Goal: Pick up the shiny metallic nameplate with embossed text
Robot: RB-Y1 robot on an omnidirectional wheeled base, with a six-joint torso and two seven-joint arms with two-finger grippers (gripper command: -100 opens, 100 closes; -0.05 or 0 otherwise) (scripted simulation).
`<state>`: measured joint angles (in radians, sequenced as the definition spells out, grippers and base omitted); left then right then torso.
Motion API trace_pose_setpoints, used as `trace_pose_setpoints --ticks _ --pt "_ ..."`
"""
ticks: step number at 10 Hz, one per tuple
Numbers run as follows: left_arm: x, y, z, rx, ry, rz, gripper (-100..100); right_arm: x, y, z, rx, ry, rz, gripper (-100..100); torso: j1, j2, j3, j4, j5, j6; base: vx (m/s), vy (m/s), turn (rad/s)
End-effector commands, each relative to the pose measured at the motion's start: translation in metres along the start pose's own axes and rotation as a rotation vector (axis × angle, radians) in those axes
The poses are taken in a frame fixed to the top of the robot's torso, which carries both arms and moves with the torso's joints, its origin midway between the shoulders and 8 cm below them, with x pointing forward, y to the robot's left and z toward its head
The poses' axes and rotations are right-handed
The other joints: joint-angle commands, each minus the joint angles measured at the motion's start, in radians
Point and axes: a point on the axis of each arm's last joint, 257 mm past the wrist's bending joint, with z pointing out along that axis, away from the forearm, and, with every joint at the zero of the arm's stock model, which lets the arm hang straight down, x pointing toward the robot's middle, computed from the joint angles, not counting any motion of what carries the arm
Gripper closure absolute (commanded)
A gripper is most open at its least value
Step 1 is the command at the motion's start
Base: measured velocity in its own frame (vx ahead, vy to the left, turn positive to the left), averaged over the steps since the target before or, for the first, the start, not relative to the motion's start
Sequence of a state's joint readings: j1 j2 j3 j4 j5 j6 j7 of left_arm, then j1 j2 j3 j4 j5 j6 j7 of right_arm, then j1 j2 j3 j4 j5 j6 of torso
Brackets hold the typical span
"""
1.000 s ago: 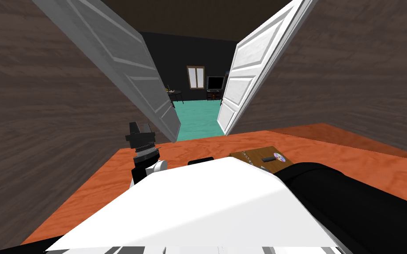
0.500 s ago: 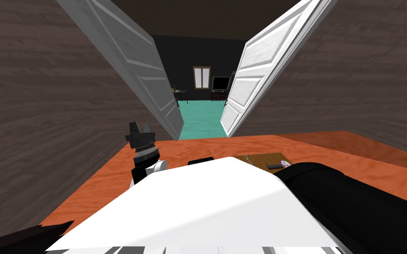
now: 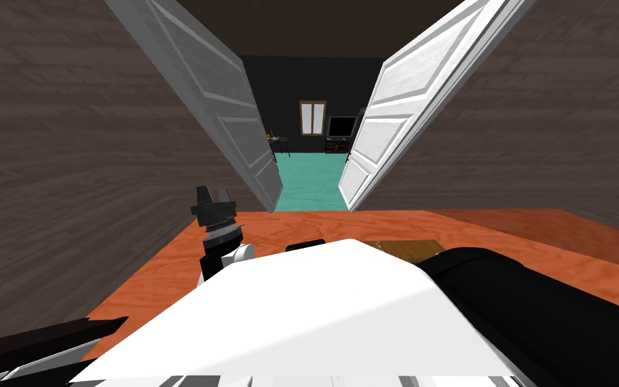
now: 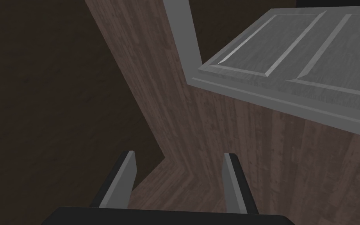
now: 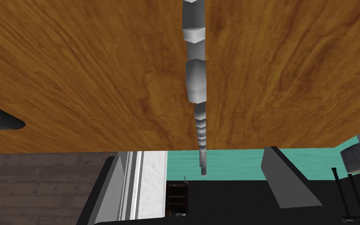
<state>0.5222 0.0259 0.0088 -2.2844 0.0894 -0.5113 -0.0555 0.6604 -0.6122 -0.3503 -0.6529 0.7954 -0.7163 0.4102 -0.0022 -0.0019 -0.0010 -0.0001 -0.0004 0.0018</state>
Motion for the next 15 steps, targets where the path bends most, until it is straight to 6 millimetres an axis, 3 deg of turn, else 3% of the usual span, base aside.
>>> trace_pose_setpoints --ticks 1,4,7,10,11,12,13,15 --pt "0.000 0.000 0.000 0.000 0.000 0.000 0 0.017 0.003 -0.004 -0.023 0.044 -0.014 -100 0.000 0.000 0.000 0.000 0.000 0.000 0.002 -0.040 0.229" --pt "0.000 0.000 0.000 0.000 0.000 0.000 0 0.031 0.005 -0.009 -0.036 0.078 -0.017 -100 -0.002 -0.001 -0.001 0.000 -0.001 0.000 0.010 -0.039 0.079" --pt "0.000 0.000 0.000 0.000 0.000 0.000 0 0.060 0.017 -0.018 -0.085 0.148 -0.024 -100 -0.002 -0.001 0.000 0.000 -0.001 0.001 0.005 -0.038 0.115" --pt "0.000 0.000 0.000 0.000 0.000 0.000 0 0.076 0.029 -0.023 -0.120 0.185 -0.022 -100 0.000 -0.001 0.000 0.000 0.000 0.001 0.004 -0.022 0.053" --pt "0.000 0.000 0.000 0.000 0.000 0.000 0 0.071 0.023 -0.023 -0.106 0.174 -0.022 -100 -0.001 -0.001 0.000 0.000 0.000 0.001 0.002 -0.013 0.020" --pt "0.000 0.000 0.000 0.000 0.000 0.000 0 0.072 0.024 -0.023 -0.110 0.175 -0.022 0 0.000 0.000 0.000 0.000 0.000 0.001 0.000 0.000 0.000" --pt "0.000 0.000 0.000 0.000 0.000 0.000 0 0.062 0.024 -0.010 -0.108 0.175 -0.024 -100 0.001 0.000 0.000 0.000 0.000 0.001 -0.048 0.019 0.008" --pt "0.000 0.000 0.000 0.000 0.000 0.000 0 0.057 0.025 -0.004 -0.107 0.174 -0.024 -100 0.002 0.004 0.002 0.001 0.000 0.001 -0.075 0.018 0.004"
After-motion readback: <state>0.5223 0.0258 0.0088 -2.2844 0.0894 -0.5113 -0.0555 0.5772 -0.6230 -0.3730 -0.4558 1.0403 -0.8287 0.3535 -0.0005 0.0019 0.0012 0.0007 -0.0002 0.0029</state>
